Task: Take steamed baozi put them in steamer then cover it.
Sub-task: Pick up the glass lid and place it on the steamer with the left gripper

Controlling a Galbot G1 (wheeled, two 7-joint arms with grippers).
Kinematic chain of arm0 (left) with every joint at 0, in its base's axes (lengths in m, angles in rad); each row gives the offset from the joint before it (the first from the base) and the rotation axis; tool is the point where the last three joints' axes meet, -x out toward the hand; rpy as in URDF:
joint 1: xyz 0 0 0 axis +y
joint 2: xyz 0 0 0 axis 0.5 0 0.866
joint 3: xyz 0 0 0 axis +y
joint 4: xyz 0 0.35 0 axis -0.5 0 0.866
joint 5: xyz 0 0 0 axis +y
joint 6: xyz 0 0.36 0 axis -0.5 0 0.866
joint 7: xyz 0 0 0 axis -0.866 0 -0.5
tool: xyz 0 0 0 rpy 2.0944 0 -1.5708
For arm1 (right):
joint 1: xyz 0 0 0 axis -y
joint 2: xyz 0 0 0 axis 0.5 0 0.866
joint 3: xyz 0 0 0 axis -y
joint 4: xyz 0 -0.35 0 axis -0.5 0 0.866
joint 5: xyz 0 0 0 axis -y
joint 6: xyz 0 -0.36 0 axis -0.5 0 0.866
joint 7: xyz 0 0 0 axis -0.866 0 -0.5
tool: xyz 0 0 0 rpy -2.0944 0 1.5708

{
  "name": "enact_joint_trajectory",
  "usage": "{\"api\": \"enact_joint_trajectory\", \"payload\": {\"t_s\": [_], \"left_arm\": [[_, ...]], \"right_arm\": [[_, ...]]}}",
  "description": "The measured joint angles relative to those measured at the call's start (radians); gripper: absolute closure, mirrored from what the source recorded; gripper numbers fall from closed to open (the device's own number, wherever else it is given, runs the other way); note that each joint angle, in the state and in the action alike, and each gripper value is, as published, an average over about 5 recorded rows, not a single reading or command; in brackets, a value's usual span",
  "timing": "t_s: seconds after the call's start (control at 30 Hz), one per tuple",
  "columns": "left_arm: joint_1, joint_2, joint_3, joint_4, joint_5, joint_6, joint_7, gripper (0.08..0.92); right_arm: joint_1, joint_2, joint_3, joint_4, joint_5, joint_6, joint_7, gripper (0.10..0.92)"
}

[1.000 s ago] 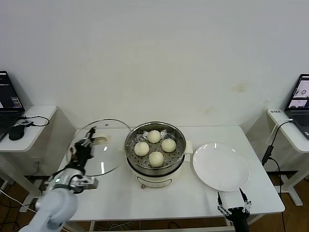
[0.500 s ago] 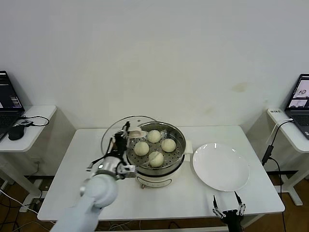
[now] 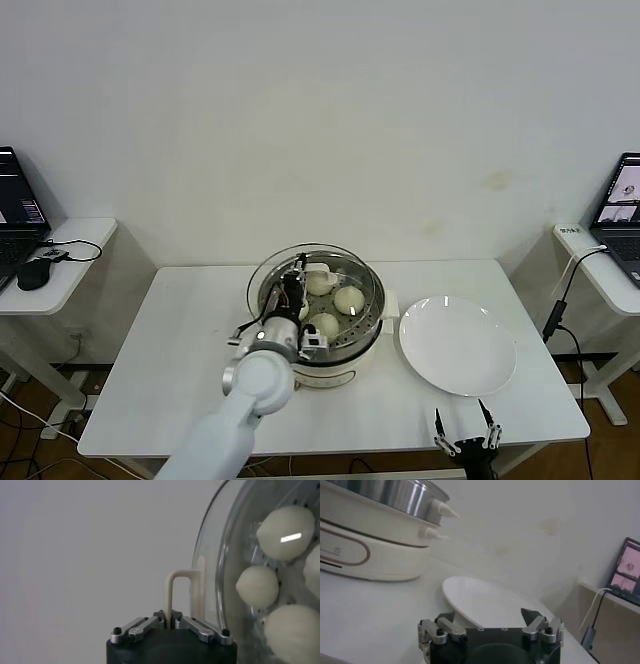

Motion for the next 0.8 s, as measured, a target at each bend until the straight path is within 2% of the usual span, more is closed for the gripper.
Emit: {"api": "enact_joint_trajectory", "payload": {"t_s": [0.23,0.8], "left_arm": [[0.000,-0.041,0.004,0.047,0.043,-0.017,-0.008,0.852],[0.000,-0.078,-0.005,0.110,0.087,-0.050,-0.030,0.852]], "right_arm": [[-0.002,0.001,-0.013,-0.003,-0.009,0.003,0.001,0.202],[-0.004,0.001,-0.021,-0.015,-0.015,0.005,0.003,0.202]]}}
